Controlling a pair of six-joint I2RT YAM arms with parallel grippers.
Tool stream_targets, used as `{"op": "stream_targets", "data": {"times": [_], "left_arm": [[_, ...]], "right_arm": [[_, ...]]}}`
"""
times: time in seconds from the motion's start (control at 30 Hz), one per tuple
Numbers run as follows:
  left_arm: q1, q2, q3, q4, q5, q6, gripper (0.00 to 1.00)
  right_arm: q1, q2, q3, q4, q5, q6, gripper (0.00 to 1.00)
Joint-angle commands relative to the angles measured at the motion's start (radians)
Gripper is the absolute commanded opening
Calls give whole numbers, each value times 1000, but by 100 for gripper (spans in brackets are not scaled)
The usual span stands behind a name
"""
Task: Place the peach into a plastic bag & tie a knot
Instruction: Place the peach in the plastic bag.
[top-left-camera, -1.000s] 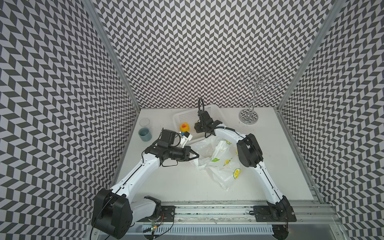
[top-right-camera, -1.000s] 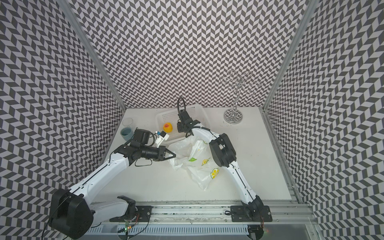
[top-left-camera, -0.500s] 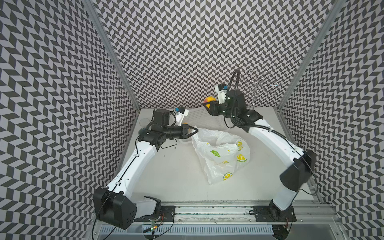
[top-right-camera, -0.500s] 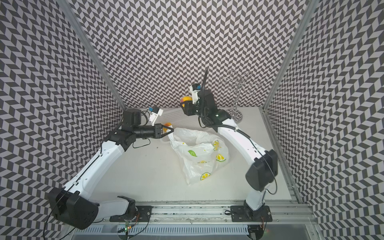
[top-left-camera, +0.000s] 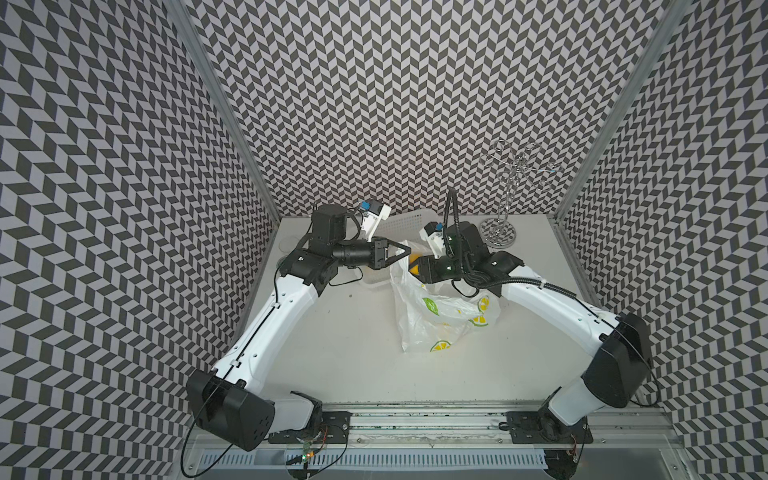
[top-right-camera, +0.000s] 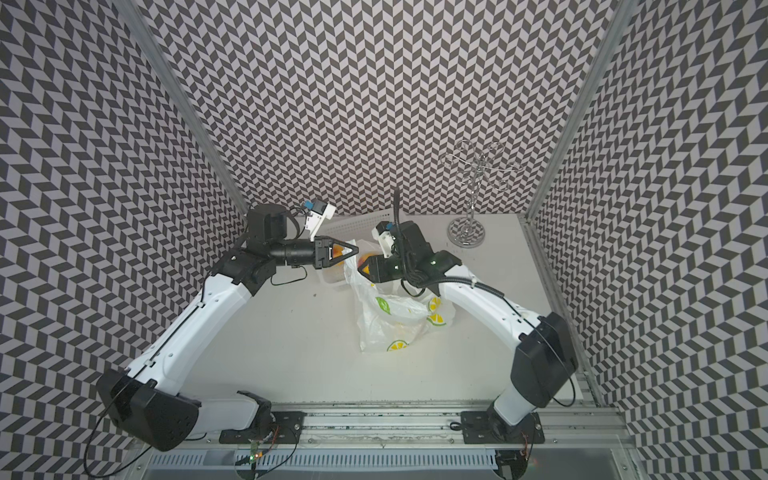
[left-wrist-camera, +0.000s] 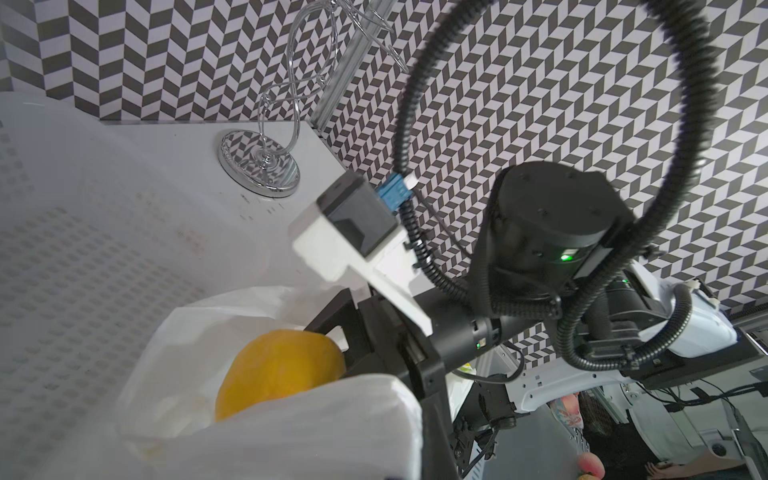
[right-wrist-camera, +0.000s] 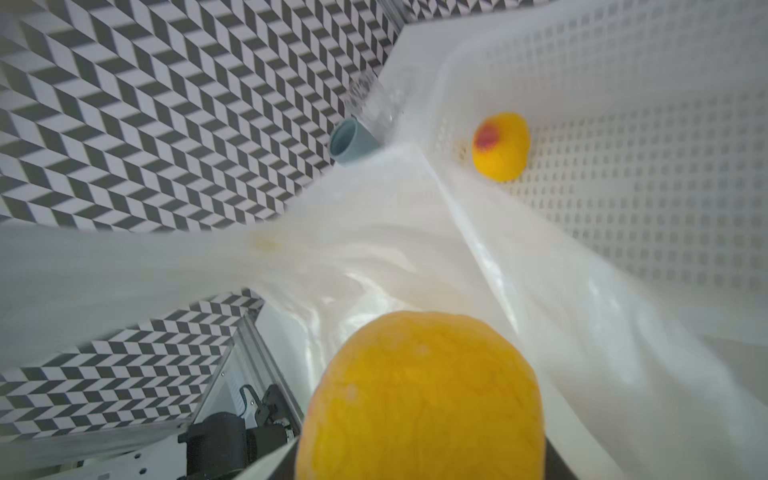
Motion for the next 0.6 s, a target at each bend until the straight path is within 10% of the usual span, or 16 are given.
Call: {"op": "stream_targets", "data": {"times": [0.0, 0.1, 0.3, 0.57], "left_arm": [[2, -31, -15, 0, -7, 36, 0], [8, -35, -44, -14, -41, 52, 0], [24, -72, -162, -40, -52, 53, 0], [45, -188, -433, -21, -84, -77, 0]], "right_arm": [[2, -19, 3, -9, -42, -32, 70], [1, -92, -9, -2, -52, -52, 84], [-75, -167, 70, 19, -23, 3, 78], [-61, 248, 268, 166, 200, -12, 74]]}}
